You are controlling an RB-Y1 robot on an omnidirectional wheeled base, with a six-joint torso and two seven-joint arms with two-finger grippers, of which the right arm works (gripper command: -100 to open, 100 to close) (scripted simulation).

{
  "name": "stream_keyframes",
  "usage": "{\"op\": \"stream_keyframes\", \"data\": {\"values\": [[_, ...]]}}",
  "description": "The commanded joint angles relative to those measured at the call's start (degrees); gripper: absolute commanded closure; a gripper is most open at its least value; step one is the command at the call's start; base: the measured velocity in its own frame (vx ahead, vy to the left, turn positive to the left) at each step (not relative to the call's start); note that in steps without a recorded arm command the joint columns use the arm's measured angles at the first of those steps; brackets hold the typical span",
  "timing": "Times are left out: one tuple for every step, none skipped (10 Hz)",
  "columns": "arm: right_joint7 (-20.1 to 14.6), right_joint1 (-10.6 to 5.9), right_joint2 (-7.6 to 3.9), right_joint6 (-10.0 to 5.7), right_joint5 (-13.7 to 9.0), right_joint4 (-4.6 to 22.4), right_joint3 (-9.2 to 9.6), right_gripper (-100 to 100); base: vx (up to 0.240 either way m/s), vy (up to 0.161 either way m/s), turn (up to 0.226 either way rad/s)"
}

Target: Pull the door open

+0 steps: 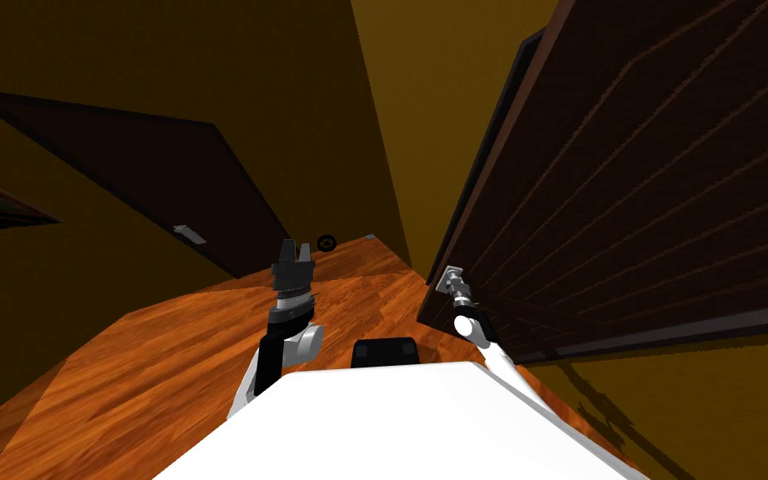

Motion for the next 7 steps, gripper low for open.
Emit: {"op": "stream_keyframes", "data": {"values": [[0.0,0.0,0.0,0.0,0.0,0.0,0.0,100,-0.086,-0.001,0.024],[-0.6,0.37,-0.51,-0.12,0.0,-0.1,0.73,100,-0.117,-0.01,0.101],[-0.9,0.51,-0.84,-0.27,0.1,-0.3,1.05,100,-0.182,-0.036,0.134],[-1.2,0.67,-1.23,-0.45,0.1,-0.4,1.41,100,-0.169,-0.041,0.119],[-1.6,0.85,-1.66,-0.64,0.1,-0.6,1.81,100,-0.181,-0.009,0.115],[-1.8,0.94,-1.88,-0.74,0.1,-0.7,2.02,100,-0.184,-0.018,0.074],[-2.2,1.13,-2.34,-0.95,0.1,-0.9,2.45,100,-0.201,-0.04,0.11]]}}
